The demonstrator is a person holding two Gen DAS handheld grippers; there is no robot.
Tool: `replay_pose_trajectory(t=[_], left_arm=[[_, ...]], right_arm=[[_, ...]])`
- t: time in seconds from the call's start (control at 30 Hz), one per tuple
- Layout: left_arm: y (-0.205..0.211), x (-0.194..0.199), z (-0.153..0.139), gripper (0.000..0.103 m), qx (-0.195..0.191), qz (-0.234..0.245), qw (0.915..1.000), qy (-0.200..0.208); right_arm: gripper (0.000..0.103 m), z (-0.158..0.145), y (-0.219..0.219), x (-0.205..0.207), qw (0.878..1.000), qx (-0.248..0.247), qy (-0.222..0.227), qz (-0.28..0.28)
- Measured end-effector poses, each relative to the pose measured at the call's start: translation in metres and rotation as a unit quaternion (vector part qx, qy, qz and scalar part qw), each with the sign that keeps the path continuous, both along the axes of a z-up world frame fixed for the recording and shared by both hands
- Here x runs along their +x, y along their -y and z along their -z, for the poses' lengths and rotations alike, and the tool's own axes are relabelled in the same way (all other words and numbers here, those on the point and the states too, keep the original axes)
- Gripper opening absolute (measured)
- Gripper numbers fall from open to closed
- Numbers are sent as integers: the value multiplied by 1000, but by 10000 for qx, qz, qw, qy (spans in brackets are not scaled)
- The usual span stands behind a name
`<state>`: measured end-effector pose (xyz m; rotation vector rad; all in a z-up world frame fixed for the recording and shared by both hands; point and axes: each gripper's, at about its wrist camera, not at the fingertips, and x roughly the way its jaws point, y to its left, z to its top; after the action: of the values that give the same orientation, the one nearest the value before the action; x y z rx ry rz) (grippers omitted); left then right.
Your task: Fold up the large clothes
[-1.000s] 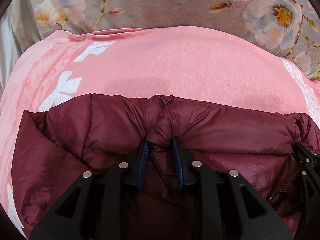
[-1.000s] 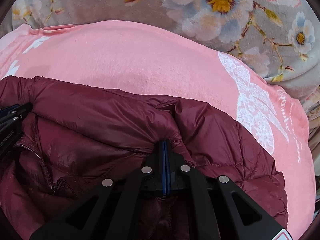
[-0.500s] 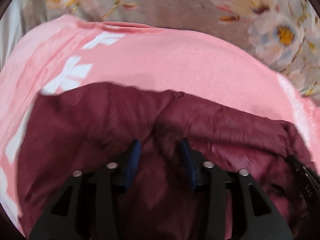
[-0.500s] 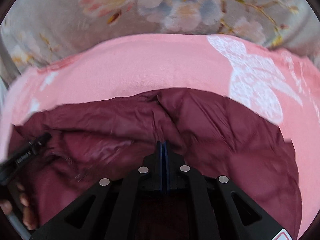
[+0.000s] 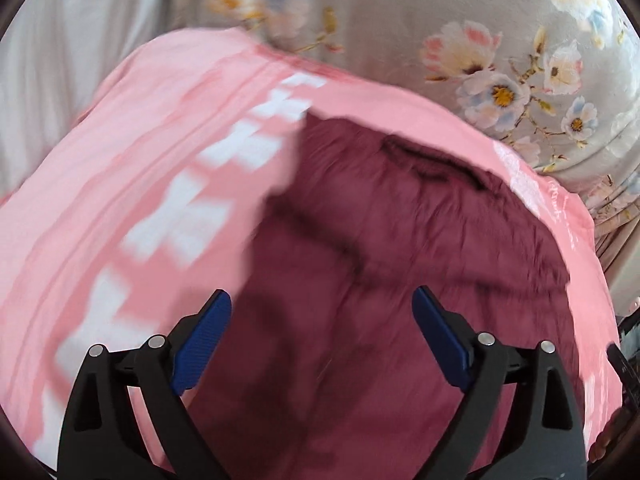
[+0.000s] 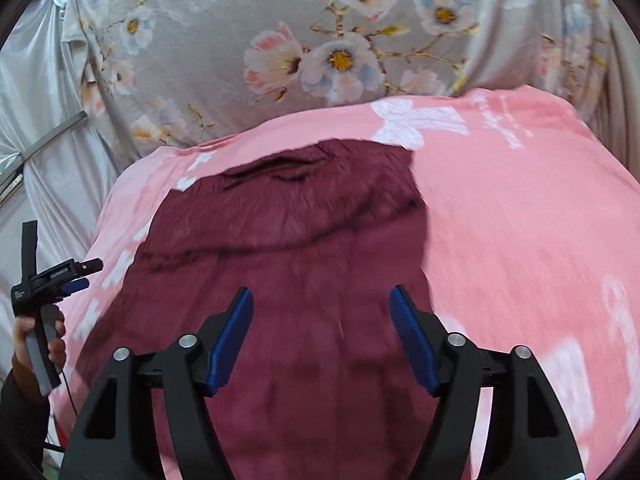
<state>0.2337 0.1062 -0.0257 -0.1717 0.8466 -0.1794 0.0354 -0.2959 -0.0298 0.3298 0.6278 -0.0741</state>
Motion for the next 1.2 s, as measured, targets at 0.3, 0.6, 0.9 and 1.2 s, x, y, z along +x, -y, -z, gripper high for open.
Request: replay_pose_trajectory(t=[0.3, 0.6, 0.9, 1.2], left_arm=[[-78, -80, 55, 89, -762, -526, 9936, -649], [-69, -77, 73, 85, -1106, -756, 9887, -670], [-55, -89, 42, 9, -1197, -380, 9916, -293], [-73, -168, -55, 6, -1506, 248, 9858, 695]], right_arm=[[73, 68, 7, -107, 9965, 431, -399, 589], [73, 89, 12, -92, 9911, 916, -301, 918], [5, 72, 8, -81, 9922, 994, -94, 748], [4, -16, -29, -166, 9943, -314, 1017, -48]])
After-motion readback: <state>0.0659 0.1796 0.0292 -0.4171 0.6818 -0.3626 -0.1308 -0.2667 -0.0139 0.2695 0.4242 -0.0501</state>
